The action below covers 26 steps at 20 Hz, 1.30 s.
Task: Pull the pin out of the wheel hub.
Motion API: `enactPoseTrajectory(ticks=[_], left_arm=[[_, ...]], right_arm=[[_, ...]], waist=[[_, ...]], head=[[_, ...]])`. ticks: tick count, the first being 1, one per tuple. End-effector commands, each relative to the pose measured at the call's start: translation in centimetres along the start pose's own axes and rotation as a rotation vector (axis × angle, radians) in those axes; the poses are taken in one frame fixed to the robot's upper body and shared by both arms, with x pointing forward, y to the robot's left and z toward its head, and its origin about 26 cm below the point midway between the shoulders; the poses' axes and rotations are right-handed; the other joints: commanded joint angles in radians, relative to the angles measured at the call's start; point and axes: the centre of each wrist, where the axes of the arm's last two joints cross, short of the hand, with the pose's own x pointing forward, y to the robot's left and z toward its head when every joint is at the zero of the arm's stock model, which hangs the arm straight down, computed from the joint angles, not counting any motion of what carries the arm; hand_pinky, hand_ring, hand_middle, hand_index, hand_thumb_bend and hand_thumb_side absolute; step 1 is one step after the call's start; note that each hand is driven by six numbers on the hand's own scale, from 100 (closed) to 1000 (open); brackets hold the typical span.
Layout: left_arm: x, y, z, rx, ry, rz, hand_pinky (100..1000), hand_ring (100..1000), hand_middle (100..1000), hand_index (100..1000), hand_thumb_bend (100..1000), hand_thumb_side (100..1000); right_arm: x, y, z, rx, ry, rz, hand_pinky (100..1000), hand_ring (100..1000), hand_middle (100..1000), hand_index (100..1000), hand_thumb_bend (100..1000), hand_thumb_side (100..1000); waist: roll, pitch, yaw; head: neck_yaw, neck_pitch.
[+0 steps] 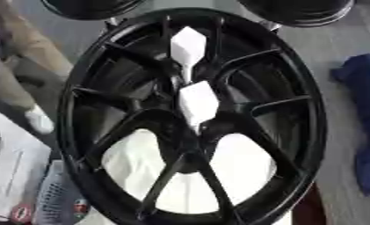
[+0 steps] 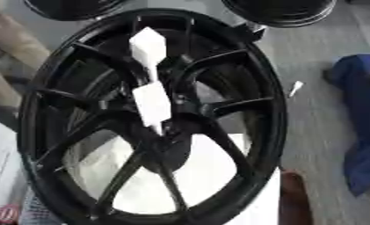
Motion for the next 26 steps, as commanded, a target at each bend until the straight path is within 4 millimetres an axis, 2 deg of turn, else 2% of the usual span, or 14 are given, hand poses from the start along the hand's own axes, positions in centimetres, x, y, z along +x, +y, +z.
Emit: enactPoseTrajectory(ticks=[1, 11, 18, 20, 26], left_arm=[[0.6, 0.3, -0.3, -0.008, -0.021, -0.023, 663, 714, 546, 699, 549, 520], [0.6, 0.4, -0.2, -0.004, -0.021, -0.028, 664, 714, 547, 700, 548, 521], [0.6, 0.5, -0.2, -0.004, -0.019, -0.03, 665, 715, 547, 700, 548, 522], [0.6, 0.5, -0.2, -0.006, -0.018, -0.033, 665, 715, 547, 700, 548, 522], [0.5, 0.6, -0.2, -0.01, -0.016, -0.044, 665, 715, 547, 700, 548, 522]], right_arm=[[0.8, -0.9, -0.1, 0.008, -0.007, 0.044, 840, 605, 599, 762, 100, 712], [1.6, -1.3, -0.7, 0.013, -0.042, 0.056, 839, 606, 600, 762, 100, 687], [2.2, -1.6, -1.0, 0.029, -0.058, 0.077, 838, 609, 603, 763, 100, 671], [3.1, -2.0, -1.5, 0.051, -0.088, 0.111, 834, 615, 608, 765, 100, 615], [7.7, -3.5, -3.9, 0.203, -0.243, 0.306, 825, 635, 628, 774, 100, 508]], waist=[[-0.002, -0.029, 0.001], [-0.006, -0.032, 0.001], [-0.006, -0.032, 0.001], [-0.008, -0.034, 0.0], [-0.014, -0.044, -0.003]], head=[[-0.002, -0.012], [-0.001, -0.029], [-0.003, -0.029], [-0.006, -0.026], [-0.019, -0.028]])
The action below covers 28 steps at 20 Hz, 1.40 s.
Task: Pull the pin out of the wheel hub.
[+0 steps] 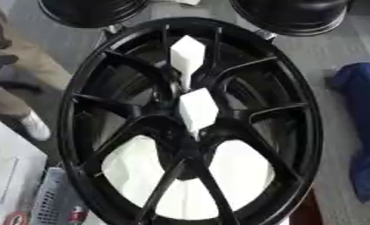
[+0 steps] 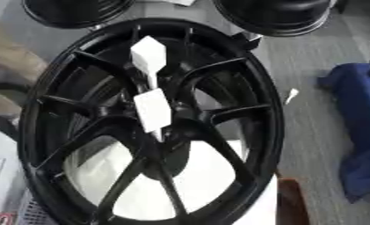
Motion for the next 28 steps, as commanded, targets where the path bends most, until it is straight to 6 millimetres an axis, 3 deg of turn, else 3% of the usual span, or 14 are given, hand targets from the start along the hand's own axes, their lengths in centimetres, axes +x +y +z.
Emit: enactPoseTrajectory(ticks=[1, 7, 12, 20, 28], left_arm=[[0.6, 0.5, -0.3, -0.009, -0.024, -0.035, 665, 715, 547, 700, 548, 522], [0.6, 0.5, -0.4, -0.019, -0.021, -0.042, 666, 715, 547, 700, 546, 523], [0.5, 0.5, -0.4, -0.031, -0.014, -0.046, 666, 715, 547, 700, 546, 524], [0.4, 0.5, -0.4, -0.045, -0.009, -0.055, 666, 715, 547, 700, 546, 524], [-0.1, 1.2, -0.1, -0.006, 0.009, -0.068, 668, 718, 549, 700, 548, 522]], right_arm=[[2.9, -2.0, -1.8, 0.106, -0.089, 0.129, 823, 642, 634, 775, 100, 491], [6.5, -4.8, -5.0, 0.309, -0.184, 0.382, 811, 688, 675, 785, 100, 447], [8.0, -5.2, -7.1, 0.474, -0.267, 0.531, 805, 698, 676, 780, 100, 436], [8.6, -4.0, -10.5, 0.659, -0.356, 0.638, 798, 708, 680, 777, 100, 464], [6.8, -1.9, -15.5, 0.768, -0.419, 0.634, 804, 726, 703, 790, 100, 498]], waist=[[-0.001, -0.028, -0.001], [-0.004, -0.033, 0.005], [-0.01, -0.037, 0.011], [-0.022, -0.046, 0.017], [-0.027, -0.078, 0.003]], head=[[-0.007, -0.012], [-0.019, -0.012], [-0.032, -0.016], [-0.049, -0.012], [-0.048, 0.019]])
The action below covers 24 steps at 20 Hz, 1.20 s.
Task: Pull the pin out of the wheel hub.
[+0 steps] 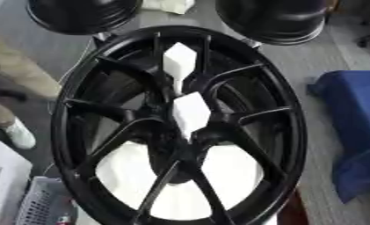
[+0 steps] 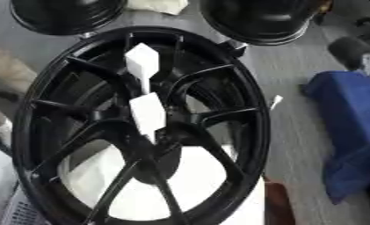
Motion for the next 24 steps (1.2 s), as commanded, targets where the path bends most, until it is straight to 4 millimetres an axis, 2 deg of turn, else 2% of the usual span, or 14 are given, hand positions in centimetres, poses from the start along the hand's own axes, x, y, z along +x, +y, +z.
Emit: enactPoseTrajectory(ticks=[1, 5, 12, 17, 24], left_arm=[[0.6, 0.8, -0.3, 0.015, -0.024, -0.03, 668, 718, 549, 700, 547, 522], [0.2, 1.1, -0.1, 0.018, -0.01, -0.042, 668, 718, 549, 700, 548, 522], [-0.5, 2.0, 0.3, 0.042, 0.018, -0.071, 668, 717, 548, 700, 549, 522], [-1.1, 3.0, 0.8, 0.067, 0.044, -0.11, 667, 717, 547, 700, 548, 524], [-1.7, 4.3, 1.4, 0.113, 0.073, -0.148, 666, 717, 546, 700, 548, 526]], right_arm=[[-1.4, 0.2, -1.3, 0.114, -0.069, 0.025, 807, 732, 709, 793, 100, 507], [-2.9, 0.7, -3.7, 0.164, -0.126, 0.0, 818, 746, 726, 804, 100, 533], [-4.2, 1.9, -8.0, 0.186, -0.2, -0.03, 830, 765, 747, 817, 126, 569], [-3.8, 2.9, -11.3, 0.181, -0.263, -0.02, 828, 768, 751, 819, 154, 572], [-2.6, 4.3, -14.2, 0.161, -0.315, -0.046, 822, 754, 741, 817, 143, 595]], waist=[[0.002, -0.041, -0.005], [-0.001, -0.06, -0.013], [-0.005, -0.074, -0.032], [-0.006, -0.076, -0.048], [-0.008, -0.073, -0.066]], head=[[0.001, 0.016], [0.001, 0.038], [0.006, 0.049], [0.011, 0.038], [0.035, 0.03]])
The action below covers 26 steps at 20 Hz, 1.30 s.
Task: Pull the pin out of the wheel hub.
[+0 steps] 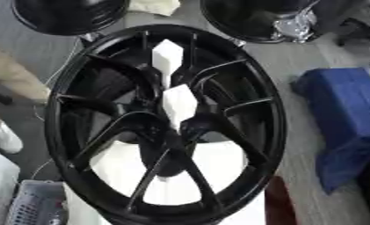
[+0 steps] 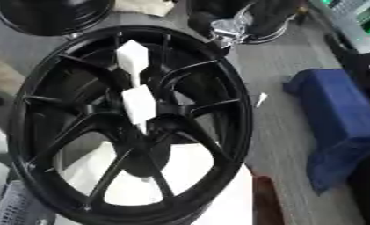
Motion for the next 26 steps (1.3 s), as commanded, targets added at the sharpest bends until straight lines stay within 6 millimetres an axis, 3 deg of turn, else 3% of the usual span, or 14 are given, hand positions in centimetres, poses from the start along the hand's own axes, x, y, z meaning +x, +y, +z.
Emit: enactPoseTrajectory(ticks=[1, 7, 15, 21, 26], left_arm=[[0.7, 1.1, -0.5, 0.019, -0.032, -0.045, 666, 717, 546, 700, 548, 526], [0.4, 1.8, -0.3, 0.037, -0.021, -0.075, 666, 717, 546, 700, 547, 528], [0.3, 1.8, -0.2, 0.036, -0.016, -0.077, 667, 718, 547, 699, 545, 530], [0.0, 1.9, -0.2, 0.039, -0.008, -0.08, 667, 718, 547, 699, 544, 531], [-0.2, 2.1, -0.1, 0.042, -0.001, -0.083, 667, 718, 547, 699, 543, 531]], right_arm=[[0.9, -0.4, -0.9, 0.193, -0.151, 0.166, 822, 755, 742, 818, 144, 602], [1.8, 0.7, -2.3, 0.212, -0.173, 0.174, 821, 760, 750, 824, 145, 606], [2.2, 1.2, -2.9, 0.225, -0.148, 0.157, 813, 749, 749, 846, 149, 639], [2.6, 1.6, -3.3, 0.275, -0.096, 0.191, 784, 723, 736, 857, 251, 671], [3.2, 1.6, -4.0, 0.311, -0.045, 0.27, 779, 731, 737, 855, 269, 664]], waist=[[0.002, -0.024, -0.005], [-0.008, -0.022, -0.022], [-0.009, -0.02, -0.021], [-0.013, -0.022, -0.021], [-0.016, -0.028, -0.021]], head=[[0.019, -0.018], [0.06, -0.027], [0.069, -0.02], [0.074, -0.001], [0.078, 0.013]])
